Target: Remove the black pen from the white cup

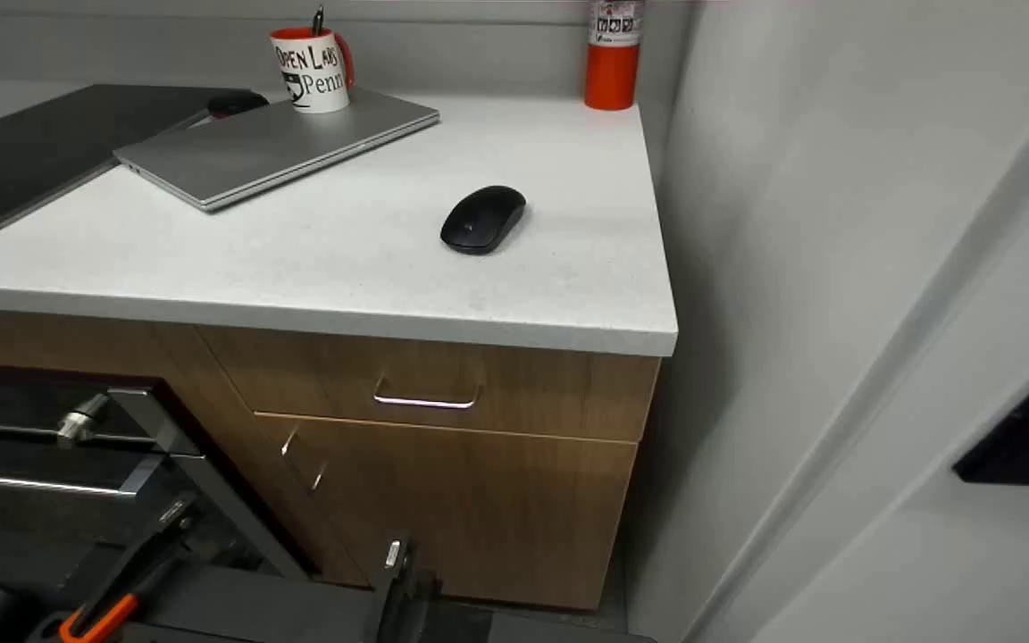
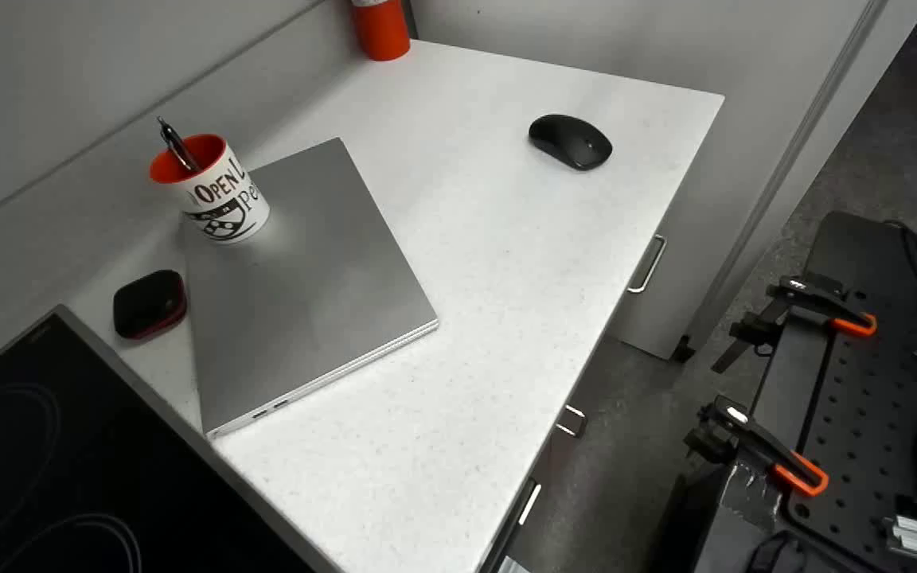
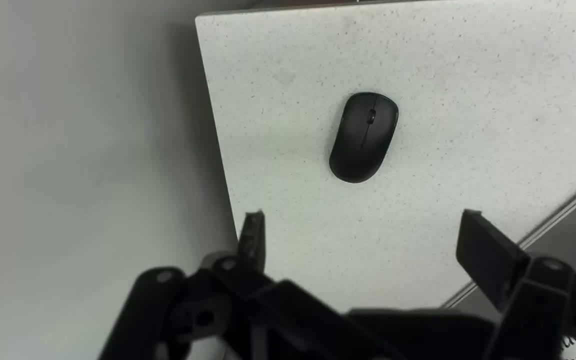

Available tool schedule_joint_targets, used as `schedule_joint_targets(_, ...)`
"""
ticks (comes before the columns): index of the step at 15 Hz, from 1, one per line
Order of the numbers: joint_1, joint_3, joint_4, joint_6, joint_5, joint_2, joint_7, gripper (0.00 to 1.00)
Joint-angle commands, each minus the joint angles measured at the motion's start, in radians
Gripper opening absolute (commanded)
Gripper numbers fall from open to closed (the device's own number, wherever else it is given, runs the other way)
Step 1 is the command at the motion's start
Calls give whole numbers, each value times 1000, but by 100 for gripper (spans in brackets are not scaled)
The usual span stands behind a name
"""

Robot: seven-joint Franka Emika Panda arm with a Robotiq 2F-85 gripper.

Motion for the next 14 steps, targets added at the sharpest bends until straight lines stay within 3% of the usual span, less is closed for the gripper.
schedule_joint_targets(1, 3, -3, 2, -2, -2, 1, 2, 100)
schedule_joint_targets(4, 29, -8, 7, 42, 50, 21, 14, 100)
schedule_joint_targets(10, 155, 28, 37, 301, 331, 144, 51, 100)
schedule_joint_targets(13, 202, 60, 71, 350, 376, 218, 42, 100)
schedule_joint_targets(14, 173, 56, 23, 331, 338, 160, 36, 100)
